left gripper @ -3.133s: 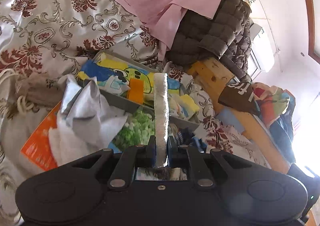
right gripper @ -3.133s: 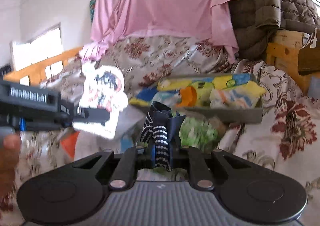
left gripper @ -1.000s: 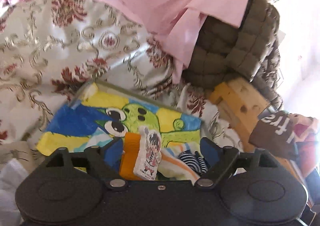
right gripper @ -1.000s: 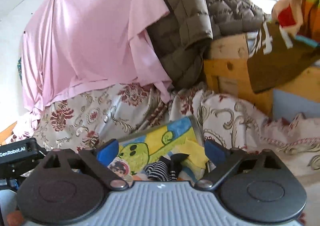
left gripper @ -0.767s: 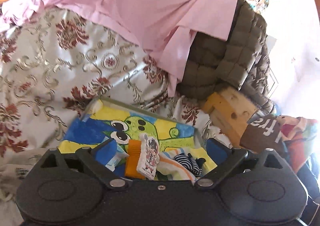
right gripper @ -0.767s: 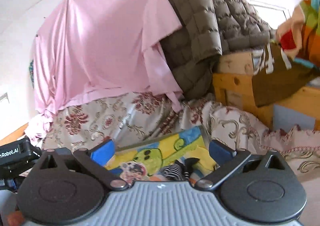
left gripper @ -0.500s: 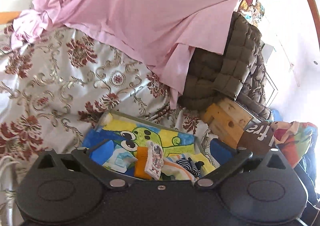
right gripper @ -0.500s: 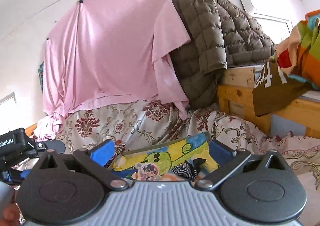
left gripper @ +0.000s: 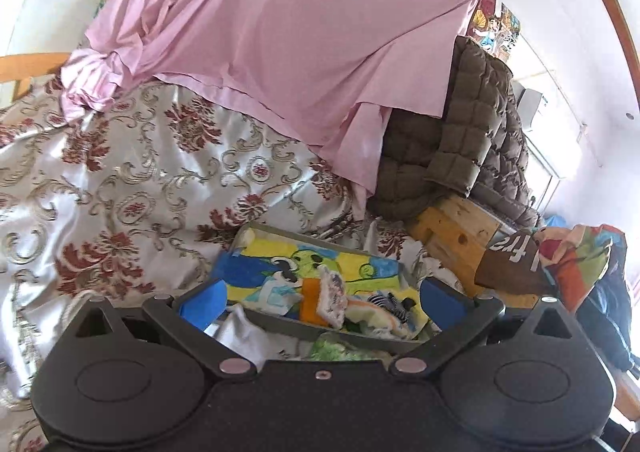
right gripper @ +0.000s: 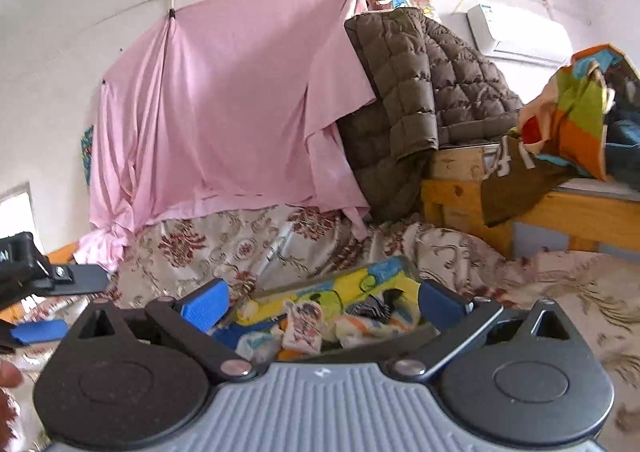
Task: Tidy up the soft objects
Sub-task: 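Lift both open tools from the tray back over the pile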
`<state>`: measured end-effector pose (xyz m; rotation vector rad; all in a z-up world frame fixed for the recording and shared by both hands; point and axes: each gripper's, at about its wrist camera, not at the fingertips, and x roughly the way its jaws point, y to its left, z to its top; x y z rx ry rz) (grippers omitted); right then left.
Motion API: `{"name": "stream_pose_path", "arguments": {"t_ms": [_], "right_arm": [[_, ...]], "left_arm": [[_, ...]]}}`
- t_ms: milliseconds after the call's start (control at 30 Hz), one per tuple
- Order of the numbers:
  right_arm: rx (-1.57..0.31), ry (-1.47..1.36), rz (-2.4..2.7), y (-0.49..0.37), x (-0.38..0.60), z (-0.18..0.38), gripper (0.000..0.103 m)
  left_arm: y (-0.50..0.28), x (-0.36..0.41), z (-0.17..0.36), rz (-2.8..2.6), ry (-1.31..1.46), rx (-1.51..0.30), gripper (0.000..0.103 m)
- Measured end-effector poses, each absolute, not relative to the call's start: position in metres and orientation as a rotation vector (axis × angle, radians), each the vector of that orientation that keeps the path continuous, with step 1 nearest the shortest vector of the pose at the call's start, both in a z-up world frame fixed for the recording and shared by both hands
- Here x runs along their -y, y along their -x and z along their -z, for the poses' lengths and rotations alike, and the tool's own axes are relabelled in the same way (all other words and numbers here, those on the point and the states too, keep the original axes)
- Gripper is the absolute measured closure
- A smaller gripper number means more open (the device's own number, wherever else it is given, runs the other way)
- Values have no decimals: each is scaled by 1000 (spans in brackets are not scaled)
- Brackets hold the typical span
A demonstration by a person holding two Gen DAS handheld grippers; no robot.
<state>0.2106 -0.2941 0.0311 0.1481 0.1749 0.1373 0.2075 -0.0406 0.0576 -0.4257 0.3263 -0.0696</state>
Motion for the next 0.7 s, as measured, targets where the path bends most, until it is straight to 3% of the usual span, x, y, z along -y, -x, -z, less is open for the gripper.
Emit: {"name": "stream_pose_path", "arguments": {"t_ms": [700], "right_arm": [[-348,-157,-164,-131,250,18,0]], "left_arm": [[-117,-11,-5,-7,277,-345,1]]}}
